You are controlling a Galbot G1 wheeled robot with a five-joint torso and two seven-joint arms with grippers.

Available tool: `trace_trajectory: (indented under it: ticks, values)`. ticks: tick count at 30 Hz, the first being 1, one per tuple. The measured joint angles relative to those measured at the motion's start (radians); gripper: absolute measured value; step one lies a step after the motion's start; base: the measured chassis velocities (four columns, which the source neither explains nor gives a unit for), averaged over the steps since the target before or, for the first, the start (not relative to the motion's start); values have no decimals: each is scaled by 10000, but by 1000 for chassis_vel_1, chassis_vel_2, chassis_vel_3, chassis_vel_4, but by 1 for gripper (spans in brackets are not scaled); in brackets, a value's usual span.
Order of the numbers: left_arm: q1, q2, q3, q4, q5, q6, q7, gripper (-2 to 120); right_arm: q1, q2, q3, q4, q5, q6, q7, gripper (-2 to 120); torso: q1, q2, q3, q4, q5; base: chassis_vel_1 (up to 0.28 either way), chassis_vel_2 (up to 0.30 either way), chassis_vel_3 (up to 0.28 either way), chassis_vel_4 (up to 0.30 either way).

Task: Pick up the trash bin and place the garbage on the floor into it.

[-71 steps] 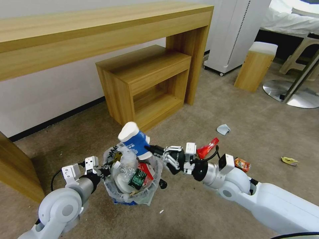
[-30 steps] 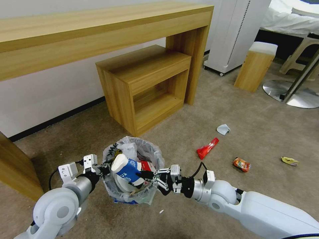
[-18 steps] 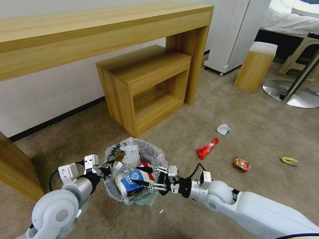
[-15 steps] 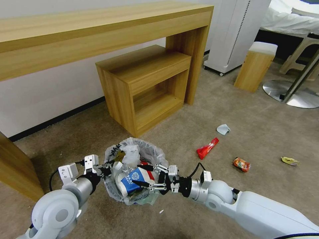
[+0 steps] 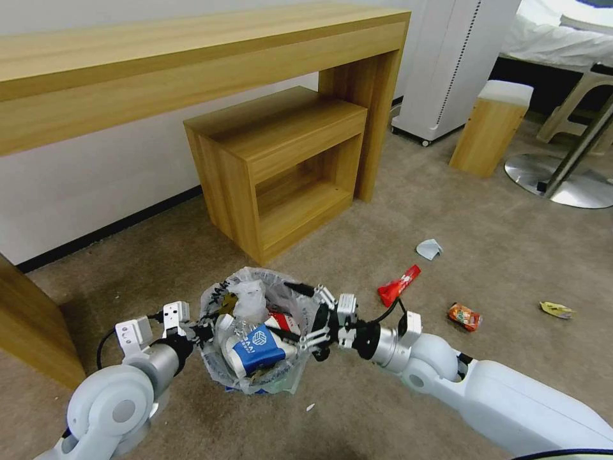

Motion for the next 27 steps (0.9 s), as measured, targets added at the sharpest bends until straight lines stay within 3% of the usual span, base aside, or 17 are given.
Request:
trace_trajectory:
  ticks: [6, 14, 27]
  values:
    - [-3, -36, -70, 91, 111, -3, 48, 0, 0, 319, 1156, 219, 337, -290, 1066, 100, 0, 0, 0, 2, 0, 0, 0, 0, 0]
    - [-11, -67, -216, 143, 175, -33, 123, 0, -425, 64, 2571, 194, 316, -917, 2618, 100, 0, 0, 0, 0, 1, 0, 0, 0, 0]
    - [-57, -93, -296, 166, 188, -61, 231, 0, -1783, -48, 4703, -1027, -598, -1041, 4538, 100, -1, 0, 0, 1, 3, 0, 0, 0, 0]
